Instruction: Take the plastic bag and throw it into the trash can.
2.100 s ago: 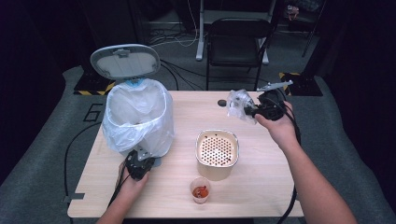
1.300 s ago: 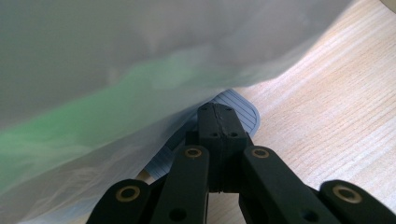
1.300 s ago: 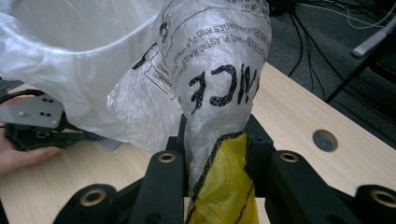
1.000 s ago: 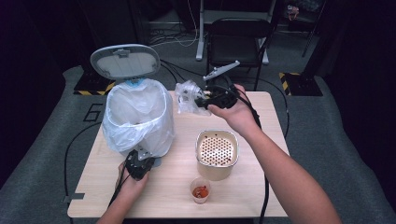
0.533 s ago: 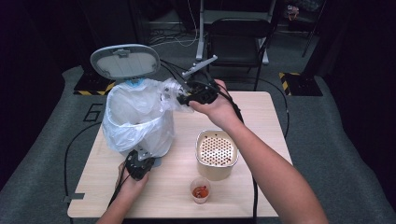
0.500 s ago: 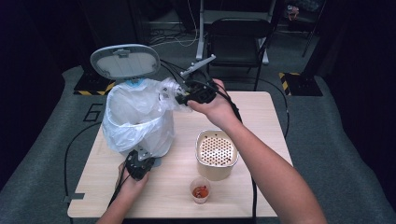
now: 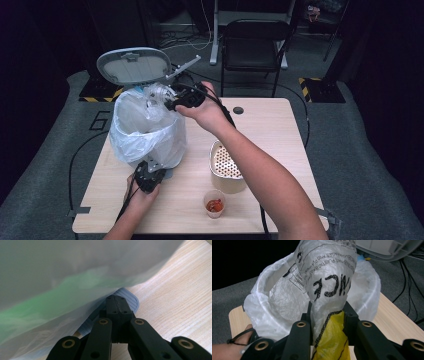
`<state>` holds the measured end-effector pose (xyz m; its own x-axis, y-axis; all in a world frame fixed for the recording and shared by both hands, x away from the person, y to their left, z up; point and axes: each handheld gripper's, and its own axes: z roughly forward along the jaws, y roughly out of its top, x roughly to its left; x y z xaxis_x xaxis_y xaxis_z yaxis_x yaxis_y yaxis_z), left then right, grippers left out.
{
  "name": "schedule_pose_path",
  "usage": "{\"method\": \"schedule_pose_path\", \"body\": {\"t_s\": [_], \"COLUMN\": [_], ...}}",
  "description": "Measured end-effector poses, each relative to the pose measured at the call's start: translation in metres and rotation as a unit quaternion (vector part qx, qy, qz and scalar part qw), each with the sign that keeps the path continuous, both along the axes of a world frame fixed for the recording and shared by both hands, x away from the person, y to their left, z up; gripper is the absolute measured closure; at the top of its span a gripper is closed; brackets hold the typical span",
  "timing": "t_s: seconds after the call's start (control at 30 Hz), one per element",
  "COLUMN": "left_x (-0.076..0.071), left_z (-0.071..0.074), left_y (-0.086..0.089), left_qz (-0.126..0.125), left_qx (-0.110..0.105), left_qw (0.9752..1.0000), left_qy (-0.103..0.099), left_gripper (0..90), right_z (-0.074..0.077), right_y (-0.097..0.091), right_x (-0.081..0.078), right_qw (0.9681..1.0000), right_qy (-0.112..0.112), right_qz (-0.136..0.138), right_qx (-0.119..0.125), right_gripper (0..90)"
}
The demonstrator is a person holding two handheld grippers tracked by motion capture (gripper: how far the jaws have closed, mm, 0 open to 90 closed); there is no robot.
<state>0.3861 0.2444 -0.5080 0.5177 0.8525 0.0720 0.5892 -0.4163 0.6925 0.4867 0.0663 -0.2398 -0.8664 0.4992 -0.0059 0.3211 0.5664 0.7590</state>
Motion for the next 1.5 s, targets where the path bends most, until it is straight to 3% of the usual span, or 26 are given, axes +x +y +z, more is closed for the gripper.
{"method": "schedule_pose_path", "body": {"t_s": [0.13,0.17,0.2,0.27,0.3,0.37,0.47,0.53,0.57,0.6,0.63,0.73,0.83,0.9,0.97,1.0,1.03,1.1,1.17,1.3,1.33,1.37,1.43,1.5], "left_x": [0.0,0.0,0.0,0.0,0.0,0.0,0.0,0.0,-0.001,0.0,0.0,-0.001,-0.001,0.0,0.0,0.0,-0.001,0.0,-0.001,0.0,-0.001,0.0,0.0,0.0], "left_z": [0.0,-0.002,-0.002,-0.001,0.0,0.0,-0.001,0.0,-0.001,0.0,-0.002,-0.002,-0.003,-0.003,-0.003,-0.003,-0.002,-0.002,-0.001,-0.001,-0.001,-0.002,-0.003,-0.002], "left_y": [0.0,-0.002,-0.003,-0.003,-0.001,0.0,-0.002,0.0,-0.002,0.0,-0.002,-0.003,-0.004,-0.004,-0.004,-0.004,-0.003,-0.003,-0.002,-0.002,-0.002,-0.002,-0.004,-0.003], "left_qz": [0.001,0.008,0.011,0.008,0.003,-0.004,0.01,-0.004,0.009,-0.001,0.01,0.013,0.017,0.016,0.016,0.016,0.012,0.012,0.008,0.009,0.007,0.006,0.017,0.012], "left_qx": [0.001,-0.015,-0.015,-0.013,0.0,0.007,-0.007,0.007,-0.007,0.006,-0.004,-0.006,-0.009,-0.006,-0.007,-0.006,-0.007,-0.007,-0.005,-0.003,0.002,0.006,-0.006,-0.006], "left_qw": [1.0,0.9998,0.9997,0.9998,1.0,1.0,0.9999,1.0,0.9999,1.0,0.9998,0.9999,0.9996,0.9996,0.9996,0.9996,0.9998,0.9998,0.9999,0.9999,1.0,0.9998,0.9996,0.9998], "left_qy": [-0.001,-0.01,-0.015,-0.01,-0.005,-0.005,-0.009,-0.005,-0.009,-0.005,-0.014,-0.009,-0.021,-0.023,-0.023,-0.022,-0.016,-0.017,-0.009,-0.014,-0.004,-0.017,-0.023,-0.015], "left_gripper": [90.0,90.0,90.0,90.0,90.0,90.0,90.0,90.0,90.0,90.0,90.0,90.0,90.0,90.0,90.0,90.0,90.0,90.0,90.0,90.0,90.0,90.0,90.0,90.0], "right_z": [-0.003,-0.003,-0.004,-0.006,-0.006,-0.008,-0.01,-0.011,-0.011,-0.013,-0.013,-0.015,-0.017,-0.019,-0.022,-0.025,-0.025,-0.024,-0.023,-0.02,-0.019,-0.018,-0.018,-0.018], "right_y": [0.015,0.017,0.02,0.029,0.029,0.033,0.038,0.04,0.041,0.042,0.043,0.048,0.052,0.056,0.059,0.062,0.062,0.061,0.059,0.056,0.054,0.053,0.047,0.045], "right_x": [0.002,0.002,0.002,0.003,0.003,0.004,0.006,0.008,0.01,0.011,0.013,0.015,0.017,0.018,0.02,0.02,0.019,0.018,0.018,0.012,0.01,0.008,0.003,0.002], "right_qw": [1.0,1.0,1.0,0.9999,0.9999,0.9999,1.0,1.0,1.0,1.0,1.0,1.0,1.0,1.0,0.9998,0.9993,0.9991,0.9992,0.9995,0.9997,0.9998,0.9999,0.9998,0.9999], "right_qy": [0.002,-0.001,0.001,0.006,0.006,0.003,0.003,0.004,0.006,0.004,0.006,0.007,0.007,0.004,0.0,0.004,-0.002,-0.003,-0.004,-0.009,-0.007,-0.007,-0.013,-0.012], "right_qz": [0.006,0.008,0.009,0.01,0.01,0.013,0.008,0.007,0.005,0.004,0.001,-0.003,-0.004,-0.006,-0.018,-0.038,-0.042,-0.037,-0.028,-0.02,-0.017,-0.014,-0.011,-0.009], "right_qx": [-0.002,-0.001,-0.002,0.0,0.0,0.0,0.002,0.006,0.003,0.007,0.005,0.005,0.005,0.004,0.004,0.001,0.001,0.015,0.015,0.01,0.008,0.004,0.003,0.003], "right_gripper": [73.5,73.5,73.6,73.6,73.6,73.6,73.5,73.4,73.4,73.4,73.4,73.3,72.3,68.7,53.4,41.8,38.6,35.9,35.6,40.0,40.6,41.2,42.4,42.7]}}
